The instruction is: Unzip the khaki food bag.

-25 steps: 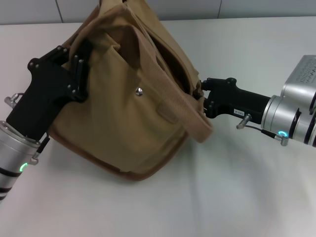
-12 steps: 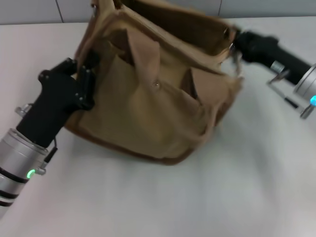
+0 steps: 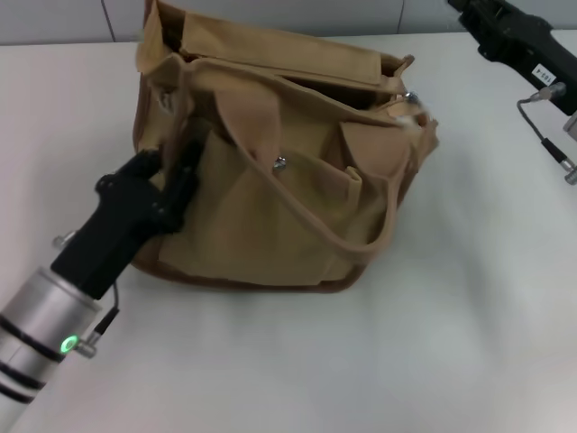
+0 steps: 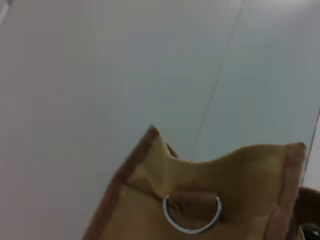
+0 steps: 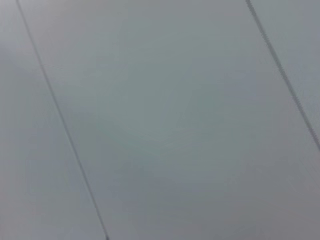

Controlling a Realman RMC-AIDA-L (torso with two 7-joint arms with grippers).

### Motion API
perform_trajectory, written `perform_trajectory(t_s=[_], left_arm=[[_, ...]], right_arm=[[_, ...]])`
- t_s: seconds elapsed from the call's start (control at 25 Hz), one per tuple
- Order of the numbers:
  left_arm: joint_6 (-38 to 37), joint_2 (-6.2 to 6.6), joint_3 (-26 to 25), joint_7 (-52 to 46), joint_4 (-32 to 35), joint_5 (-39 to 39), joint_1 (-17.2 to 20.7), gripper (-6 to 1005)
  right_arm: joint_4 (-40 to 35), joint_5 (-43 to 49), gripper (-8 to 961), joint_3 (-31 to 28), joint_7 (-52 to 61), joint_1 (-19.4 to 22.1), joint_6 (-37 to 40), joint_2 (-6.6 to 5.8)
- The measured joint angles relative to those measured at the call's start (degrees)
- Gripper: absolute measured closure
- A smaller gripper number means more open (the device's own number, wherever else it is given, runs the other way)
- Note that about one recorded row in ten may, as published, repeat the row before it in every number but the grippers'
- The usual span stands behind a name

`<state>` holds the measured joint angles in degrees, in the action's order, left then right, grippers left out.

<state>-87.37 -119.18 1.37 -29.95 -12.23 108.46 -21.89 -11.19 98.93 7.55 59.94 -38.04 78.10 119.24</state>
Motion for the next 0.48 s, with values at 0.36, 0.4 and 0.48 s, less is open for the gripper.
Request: perform_trajectory(t_s=[0.36,0.4,0.48], left_arm=[[-11.78,0.45,-6.01,-2.41,7.44,-0.13,8.08,580],[-12.28,0.51,-7.29,-3.45,8.21,-0.13,8.82,557],[-13.56,0.65,-9.42,-6.91,11.16,-0.15,10.31,495]], right_arm=[[0.59,-1.81,584,0.41,0.23,1.96,0.71,0.09],[0.58,-1.67,530,0.51,0.34,2.50,1.70,0.06],[0.49,-1.37,446,0.72,0.87,3.35,3.58,-0.03]])
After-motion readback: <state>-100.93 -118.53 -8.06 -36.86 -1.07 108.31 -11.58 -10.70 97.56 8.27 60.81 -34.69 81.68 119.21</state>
